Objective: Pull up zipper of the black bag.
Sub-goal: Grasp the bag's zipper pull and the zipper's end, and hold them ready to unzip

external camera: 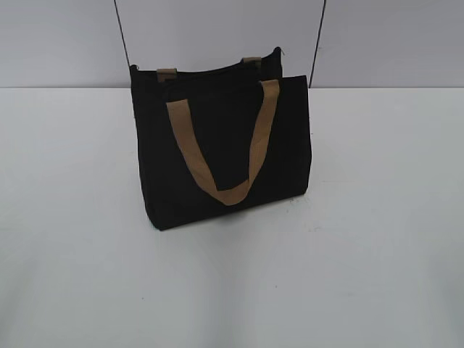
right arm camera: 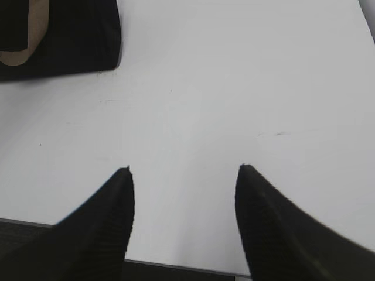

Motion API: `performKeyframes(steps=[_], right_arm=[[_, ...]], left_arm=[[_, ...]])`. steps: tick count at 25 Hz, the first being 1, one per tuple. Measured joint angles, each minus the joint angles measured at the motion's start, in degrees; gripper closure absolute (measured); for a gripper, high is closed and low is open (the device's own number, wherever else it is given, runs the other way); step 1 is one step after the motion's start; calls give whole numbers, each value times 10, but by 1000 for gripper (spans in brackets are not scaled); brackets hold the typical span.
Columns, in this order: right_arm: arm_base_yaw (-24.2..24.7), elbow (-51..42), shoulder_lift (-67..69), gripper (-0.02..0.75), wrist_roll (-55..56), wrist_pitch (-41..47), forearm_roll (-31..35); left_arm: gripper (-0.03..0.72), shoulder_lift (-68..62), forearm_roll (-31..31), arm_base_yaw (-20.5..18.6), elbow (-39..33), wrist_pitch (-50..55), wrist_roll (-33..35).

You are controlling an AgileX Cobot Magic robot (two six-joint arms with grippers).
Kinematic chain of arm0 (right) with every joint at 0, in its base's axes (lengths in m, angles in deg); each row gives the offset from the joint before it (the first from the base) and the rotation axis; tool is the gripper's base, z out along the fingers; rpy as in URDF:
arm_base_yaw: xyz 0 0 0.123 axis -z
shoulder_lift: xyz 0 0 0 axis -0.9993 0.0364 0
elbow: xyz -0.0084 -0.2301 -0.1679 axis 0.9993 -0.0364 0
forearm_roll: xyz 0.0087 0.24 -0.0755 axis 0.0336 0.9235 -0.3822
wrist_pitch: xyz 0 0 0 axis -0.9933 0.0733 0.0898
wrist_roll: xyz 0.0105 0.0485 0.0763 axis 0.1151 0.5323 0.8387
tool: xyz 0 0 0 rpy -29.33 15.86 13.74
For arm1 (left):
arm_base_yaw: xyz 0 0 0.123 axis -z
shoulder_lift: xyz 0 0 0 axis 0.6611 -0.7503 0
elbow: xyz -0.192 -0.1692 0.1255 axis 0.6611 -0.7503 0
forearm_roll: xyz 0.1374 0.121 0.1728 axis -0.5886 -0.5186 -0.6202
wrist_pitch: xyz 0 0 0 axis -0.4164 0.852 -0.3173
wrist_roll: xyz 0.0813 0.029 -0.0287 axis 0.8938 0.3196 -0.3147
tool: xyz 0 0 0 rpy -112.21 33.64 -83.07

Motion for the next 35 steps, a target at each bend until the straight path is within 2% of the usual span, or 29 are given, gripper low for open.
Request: performKeyframes(steps=[21,26,32,35], right_arm=[[0,0,0,305,0,-1,0],[0,30,62,305,0,-21,0],[0,95,207,305,-6,-44,0],[0,125,275,305,-25,-59,3]], left_arm=[[219,-2,-1,0,0,-1,0],[219,-70,-2,0,21,-40,7],[219,-215,5,0,28,-140,93],[219,-289,45,0,28,-197,161]])
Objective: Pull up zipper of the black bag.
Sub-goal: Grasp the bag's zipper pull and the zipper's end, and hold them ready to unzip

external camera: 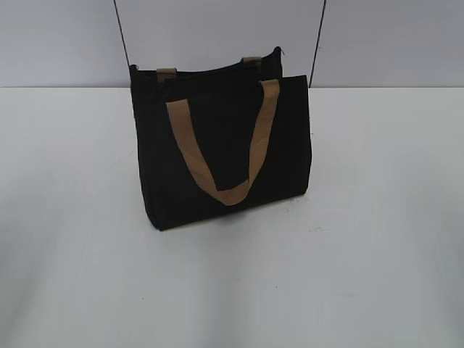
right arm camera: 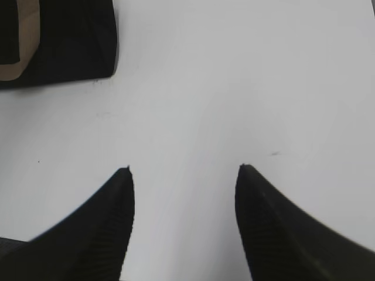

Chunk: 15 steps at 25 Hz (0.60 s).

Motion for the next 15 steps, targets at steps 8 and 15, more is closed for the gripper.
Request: performKeyframes(steps=[8,15], right_arm=[[0,99,167,305,-99,-5,76],[0,199,283,305,-163,-5,119]], left_arm=[[219,-212,321,0,0,-60,430],[219,-384,538,0,1,-71,759]])
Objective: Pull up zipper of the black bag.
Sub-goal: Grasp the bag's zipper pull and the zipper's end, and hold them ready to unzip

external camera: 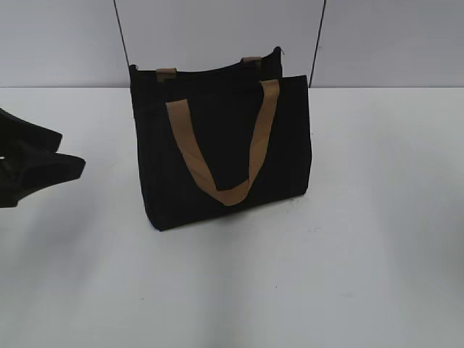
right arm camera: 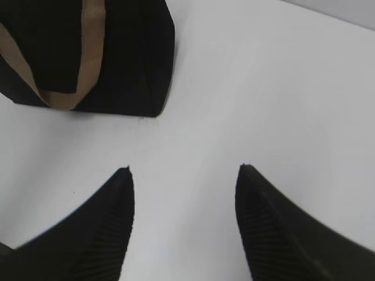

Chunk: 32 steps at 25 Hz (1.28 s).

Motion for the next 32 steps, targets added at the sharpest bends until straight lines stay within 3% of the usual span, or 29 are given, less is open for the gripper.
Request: performKeyframes(steps=[5,8,19,27,32], right_arm=[[-6,65,68,305,-35,9,36],[-33,97,105,305,-40,11,39],[-120,169,191,305,-41,2,43],[-124,171,195,305,-41,0,43],[-124,171,196,305,-41,0,43]], left_arm=[[219,-124,99,0,21,1,190],[219,-197,147,0,52,2,253],[219,-375,179,17,160,13,303],[219,-414,267,54,162,-13,387],[221,-427,278,58,163,-14,439]])
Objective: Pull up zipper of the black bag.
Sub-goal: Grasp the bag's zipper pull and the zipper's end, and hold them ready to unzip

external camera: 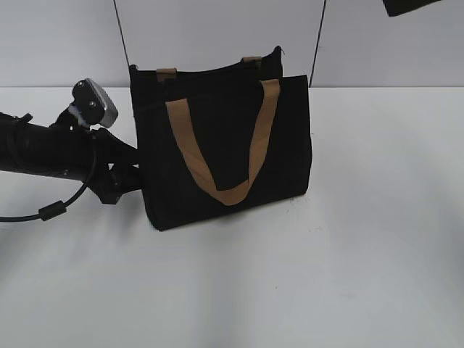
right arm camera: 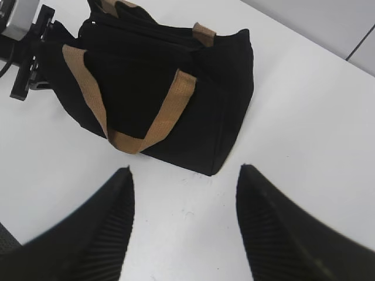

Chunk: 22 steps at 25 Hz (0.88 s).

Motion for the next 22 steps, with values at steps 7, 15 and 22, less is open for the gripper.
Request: performKeyframes(steps=[7,15,22], right_arm=[[0,0,0,305,0,0,0],[0,0,0,305,0,0,0],[0,0,0,305,-5,0,0]], left_arm=[[270,-3,2,0,2,8,24],[371,-24,3,0,15,38,27],[620,-25,3,0,15,12,25]])
